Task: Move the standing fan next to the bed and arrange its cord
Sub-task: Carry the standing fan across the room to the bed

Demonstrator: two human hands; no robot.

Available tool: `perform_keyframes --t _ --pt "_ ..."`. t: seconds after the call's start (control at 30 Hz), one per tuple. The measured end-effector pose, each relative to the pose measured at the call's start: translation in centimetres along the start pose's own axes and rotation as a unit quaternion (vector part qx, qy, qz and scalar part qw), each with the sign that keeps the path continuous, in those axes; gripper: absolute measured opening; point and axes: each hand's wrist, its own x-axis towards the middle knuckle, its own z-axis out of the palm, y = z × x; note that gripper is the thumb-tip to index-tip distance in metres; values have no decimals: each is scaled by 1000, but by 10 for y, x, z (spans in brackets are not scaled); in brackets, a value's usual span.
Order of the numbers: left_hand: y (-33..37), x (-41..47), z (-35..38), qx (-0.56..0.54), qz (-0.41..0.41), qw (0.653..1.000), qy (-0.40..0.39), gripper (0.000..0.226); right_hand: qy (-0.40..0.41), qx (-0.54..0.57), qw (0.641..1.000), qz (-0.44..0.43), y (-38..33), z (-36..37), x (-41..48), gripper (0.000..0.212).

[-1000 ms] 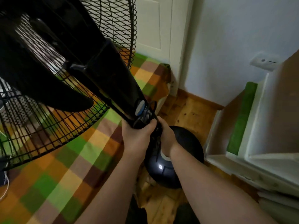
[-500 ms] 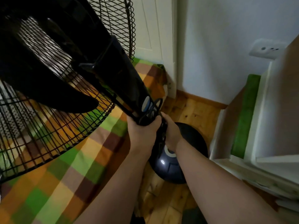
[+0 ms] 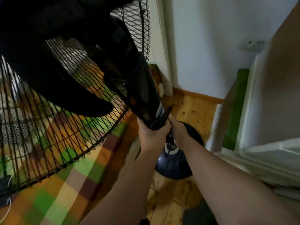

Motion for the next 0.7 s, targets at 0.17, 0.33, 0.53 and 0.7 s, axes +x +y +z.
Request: perform_keyframes --t 0.17,0.33,0.53,0.7 --pt "-9 -23 8 6 -42 999 -3 73 64 -149 987 -3 -12 -3 -29 49" --pt "10 -29 10 60 -108 992 25 77 49 -240 966 -84 -18 -13 -73 35" --pt "41 -41 14 87 -197 975 54 37 57 -302 950 -49 -32 -28 -115 45" --pt "53 -67 13 112 -236 964 52 11 42 -299 952 -49 -46 -35 -151 42"
